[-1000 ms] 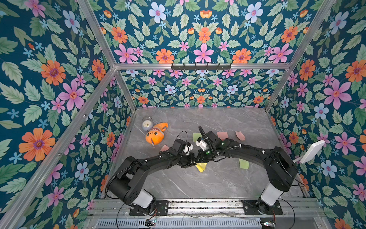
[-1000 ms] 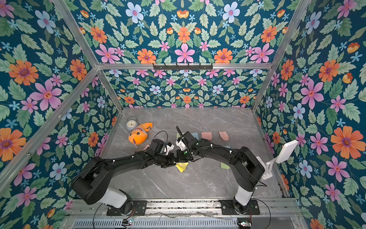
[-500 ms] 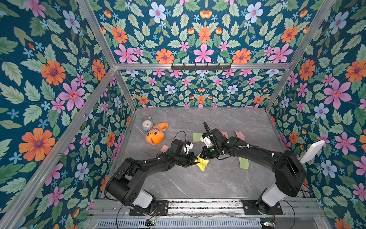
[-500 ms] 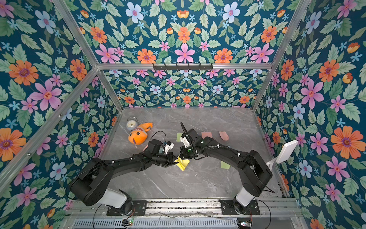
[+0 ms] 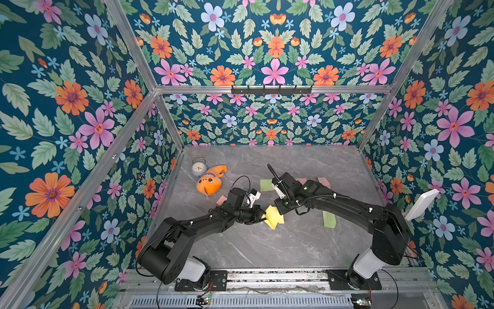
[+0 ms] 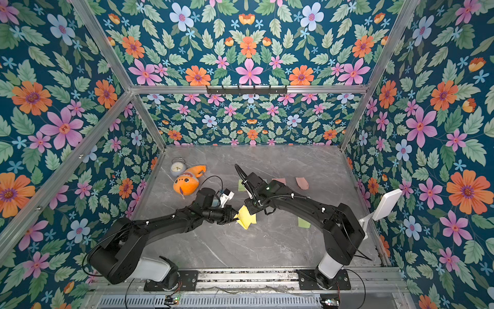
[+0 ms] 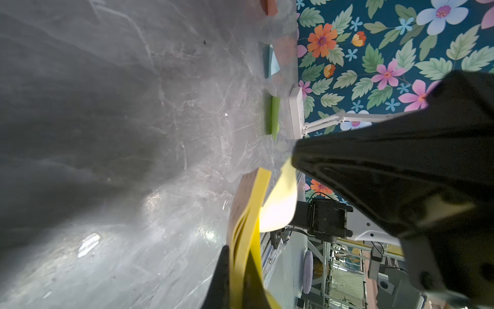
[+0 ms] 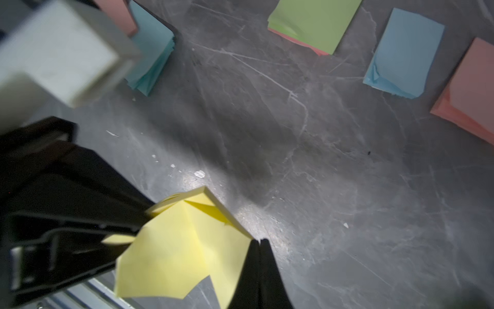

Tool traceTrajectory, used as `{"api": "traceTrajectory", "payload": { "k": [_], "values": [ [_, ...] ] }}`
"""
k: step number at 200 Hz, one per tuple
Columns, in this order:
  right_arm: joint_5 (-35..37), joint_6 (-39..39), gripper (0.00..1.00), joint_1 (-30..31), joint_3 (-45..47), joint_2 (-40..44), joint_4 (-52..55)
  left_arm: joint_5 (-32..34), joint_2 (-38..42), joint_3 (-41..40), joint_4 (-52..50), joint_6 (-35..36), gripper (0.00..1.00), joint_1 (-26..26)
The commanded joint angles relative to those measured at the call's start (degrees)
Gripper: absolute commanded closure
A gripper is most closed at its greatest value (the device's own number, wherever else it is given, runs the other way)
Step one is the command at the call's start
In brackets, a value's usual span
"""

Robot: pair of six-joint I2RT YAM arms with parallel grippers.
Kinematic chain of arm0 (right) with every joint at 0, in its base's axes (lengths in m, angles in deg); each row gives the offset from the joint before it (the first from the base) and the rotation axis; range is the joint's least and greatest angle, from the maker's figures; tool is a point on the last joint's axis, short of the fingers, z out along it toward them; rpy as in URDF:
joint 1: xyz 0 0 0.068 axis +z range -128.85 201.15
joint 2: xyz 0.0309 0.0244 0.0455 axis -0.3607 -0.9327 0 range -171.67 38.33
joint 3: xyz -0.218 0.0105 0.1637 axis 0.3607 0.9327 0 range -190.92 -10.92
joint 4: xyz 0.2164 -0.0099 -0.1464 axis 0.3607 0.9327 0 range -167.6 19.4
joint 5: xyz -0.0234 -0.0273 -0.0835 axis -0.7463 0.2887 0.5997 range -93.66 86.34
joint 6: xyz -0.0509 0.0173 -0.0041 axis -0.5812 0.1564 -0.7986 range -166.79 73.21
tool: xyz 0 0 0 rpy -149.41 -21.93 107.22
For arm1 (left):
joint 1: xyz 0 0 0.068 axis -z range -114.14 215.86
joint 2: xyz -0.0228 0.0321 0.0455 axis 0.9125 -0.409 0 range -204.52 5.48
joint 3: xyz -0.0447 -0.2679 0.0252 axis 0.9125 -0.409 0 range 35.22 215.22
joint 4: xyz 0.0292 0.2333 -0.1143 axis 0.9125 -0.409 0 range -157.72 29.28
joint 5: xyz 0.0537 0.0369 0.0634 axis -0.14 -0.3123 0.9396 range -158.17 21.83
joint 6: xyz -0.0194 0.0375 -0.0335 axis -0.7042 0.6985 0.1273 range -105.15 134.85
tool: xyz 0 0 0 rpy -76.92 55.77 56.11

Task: Tear off pages from different memo pads
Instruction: Tear off the paper from the memo pad.

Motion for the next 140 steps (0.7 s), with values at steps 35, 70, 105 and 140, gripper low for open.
{"api": "traceTrajectory", "payload": {
  "k": [35,70,105,140],
  "values": [
    [8.8,-0.9,1.00,-1.6,0.5,0.3,4.2,0.2,4.7,-2.5,6.5,1.9,1.00,-0.2],
    [9.6,-0.8,1.00,-4.2,2.4,3.2,4.4,0.6,5.3,-2.7,6.8,1.8,1.00,-0.3],
    [10.7,-1.6,1.00,-6.7,4.3,5.8,6.1,0.6,4.8,-2.4,6.2,1.7,1.00,-0.9],
    [11.6,-1.9,1.00,-9.4,6.4,9.3,8.8,0.7,4.5,-2.4,7.1,1.4,1.00,-2.0]
  ]
}}
